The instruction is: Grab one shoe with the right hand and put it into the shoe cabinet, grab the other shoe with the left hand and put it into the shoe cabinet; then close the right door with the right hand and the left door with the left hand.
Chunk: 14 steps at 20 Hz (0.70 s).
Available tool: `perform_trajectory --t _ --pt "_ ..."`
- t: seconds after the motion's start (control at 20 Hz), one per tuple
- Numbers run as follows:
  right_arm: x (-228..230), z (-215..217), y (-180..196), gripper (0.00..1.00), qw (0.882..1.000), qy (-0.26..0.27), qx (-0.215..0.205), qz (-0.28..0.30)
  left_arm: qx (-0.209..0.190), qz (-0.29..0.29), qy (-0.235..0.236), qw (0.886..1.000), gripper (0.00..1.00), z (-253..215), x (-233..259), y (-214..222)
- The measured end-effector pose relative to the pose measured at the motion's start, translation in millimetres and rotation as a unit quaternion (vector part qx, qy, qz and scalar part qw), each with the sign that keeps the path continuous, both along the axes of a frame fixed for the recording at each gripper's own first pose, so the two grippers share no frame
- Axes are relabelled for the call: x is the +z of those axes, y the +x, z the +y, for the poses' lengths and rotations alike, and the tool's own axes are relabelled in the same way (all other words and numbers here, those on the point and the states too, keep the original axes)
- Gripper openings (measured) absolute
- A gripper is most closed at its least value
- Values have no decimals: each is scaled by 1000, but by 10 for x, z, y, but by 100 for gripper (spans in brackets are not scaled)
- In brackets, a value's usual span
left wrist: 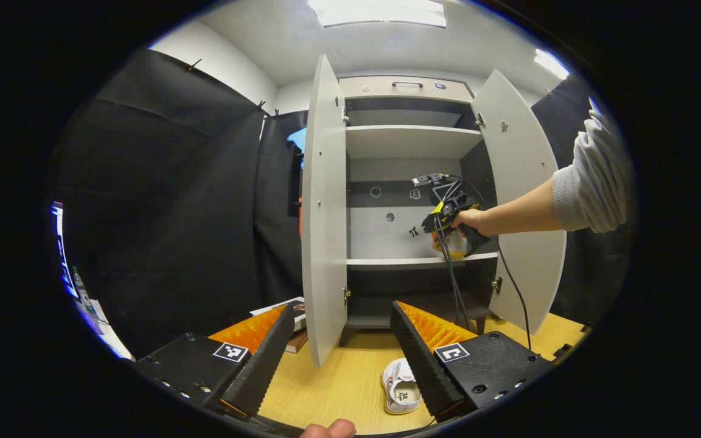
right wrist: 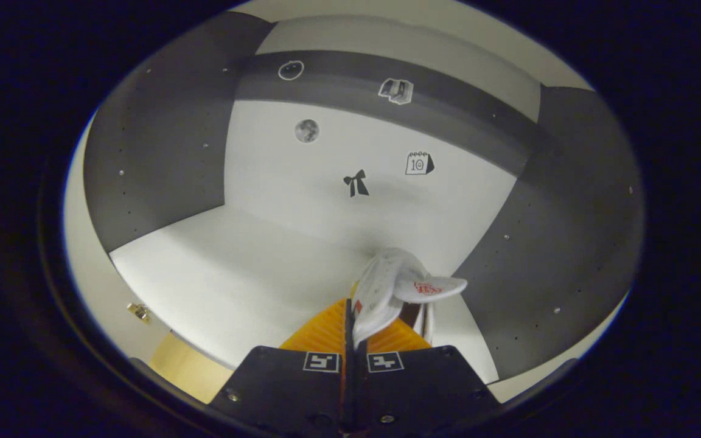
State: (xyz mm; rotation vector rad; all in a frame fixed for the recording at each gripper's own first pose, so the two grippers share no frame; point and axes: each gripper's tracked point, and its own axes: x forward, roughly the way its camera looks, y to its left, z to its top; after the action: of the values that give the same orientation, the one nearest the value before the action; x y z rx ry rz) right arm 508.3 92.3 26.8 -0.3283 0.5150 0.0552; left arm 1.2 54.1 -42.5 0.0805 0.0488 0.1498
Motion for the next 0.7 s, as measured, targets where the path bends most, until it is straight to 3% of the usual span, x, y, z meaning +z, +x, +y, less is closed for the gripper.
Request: perform_trajectory --t 0.2,0.35,0.4,0.45,0.7 --pt "-38 -26 22 5 999 11 -16 32 2 13 2 1000 95 4 -77 41" --pt "75 -10 -47 17 1000 17 -13 14 -1 11 5 1000 95 -28 -75 78" --pt "125 -3 -128 28 1000 19 -8 11 -5 10 6 1000 95 -45 -85 98" --pt "195 -10 -213 31 1000 17 -6 2 -9 10 6 1000 95 -62 -95 115" --pt "668 -1 -986 31 995 42 38 -84 -37 5 8 999 95 -195 -128 207"
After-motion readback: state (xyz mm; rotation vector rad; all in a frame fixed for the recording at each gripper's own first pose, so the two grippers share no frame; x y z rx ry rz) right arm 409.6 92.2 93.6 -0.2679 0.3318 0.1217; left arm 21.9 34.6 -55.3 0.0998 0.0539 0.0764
